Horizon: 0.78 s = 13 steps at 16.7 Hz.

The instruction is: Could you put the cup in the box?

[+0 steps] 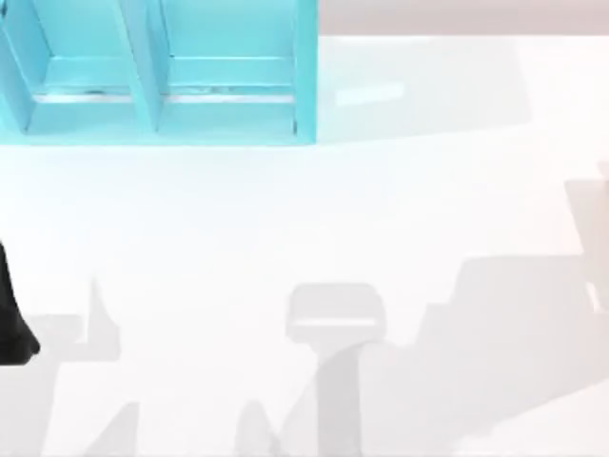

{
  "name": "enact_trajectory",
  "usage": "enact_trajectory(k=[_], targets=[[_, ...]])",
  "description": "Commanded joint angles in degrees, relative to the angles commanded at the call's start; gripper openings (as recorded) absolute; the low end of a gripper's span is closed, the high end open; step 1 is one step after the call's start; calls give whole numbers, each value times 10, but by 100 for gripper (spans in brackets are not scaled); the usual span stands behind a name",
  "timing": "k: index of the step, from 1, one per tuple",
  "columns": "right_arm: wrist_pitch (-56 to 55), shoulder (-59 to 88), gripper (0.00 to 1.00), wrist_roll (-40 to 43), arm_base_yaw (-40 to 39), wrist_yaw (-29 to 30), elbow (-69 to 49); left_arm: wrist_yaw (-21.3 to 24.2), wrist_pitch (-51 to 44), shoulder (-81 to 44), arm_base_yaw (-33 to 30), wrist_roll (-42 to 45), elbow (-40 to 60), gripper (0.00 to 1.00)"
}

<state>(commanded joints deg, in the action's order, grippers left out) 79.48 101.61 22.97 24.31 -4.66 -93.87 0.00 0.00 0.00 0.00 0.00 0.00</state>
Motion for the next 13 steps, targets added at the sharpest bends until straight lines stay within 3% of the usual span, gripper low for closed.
enact_trajectory(k=[6,11,13], targets=[[-118,4,0,4,1,-1,111,0,0,0,0,0,0,100],[-134,8,0,4,3,-1,127,0,0,0,0,0,0,100],[-134,8,15,4,3,-1,127,0,0,0,0,0,0,100]])
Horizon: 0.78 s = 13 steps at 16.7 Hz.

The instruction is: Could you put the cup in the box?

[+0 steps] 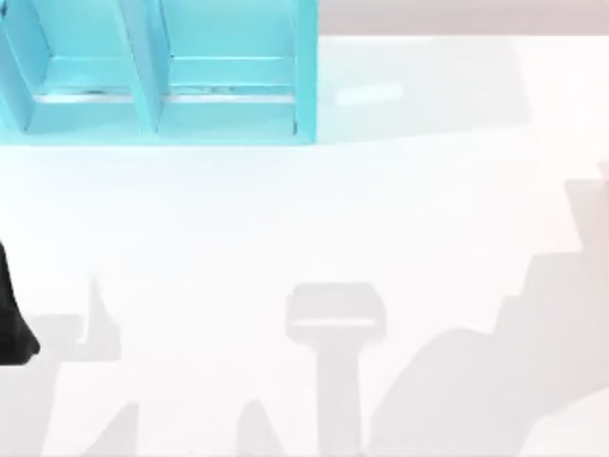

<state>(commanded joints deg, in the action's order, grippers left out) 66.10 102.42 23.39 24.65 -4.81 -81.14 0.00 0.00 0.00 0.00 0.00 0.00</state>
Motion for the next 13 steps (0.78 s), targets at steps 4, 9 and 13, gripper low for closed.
enact_trajectory(k=[4,9,13], targets=[[0,0,45,0,0,0,0,0,0,0,0,0,0,100],[0,0,83,0,0,0,0,0,0,0,0,0,0,100],[0,0,100,0,0,0,0,0,0,0,0,0,0,100]])
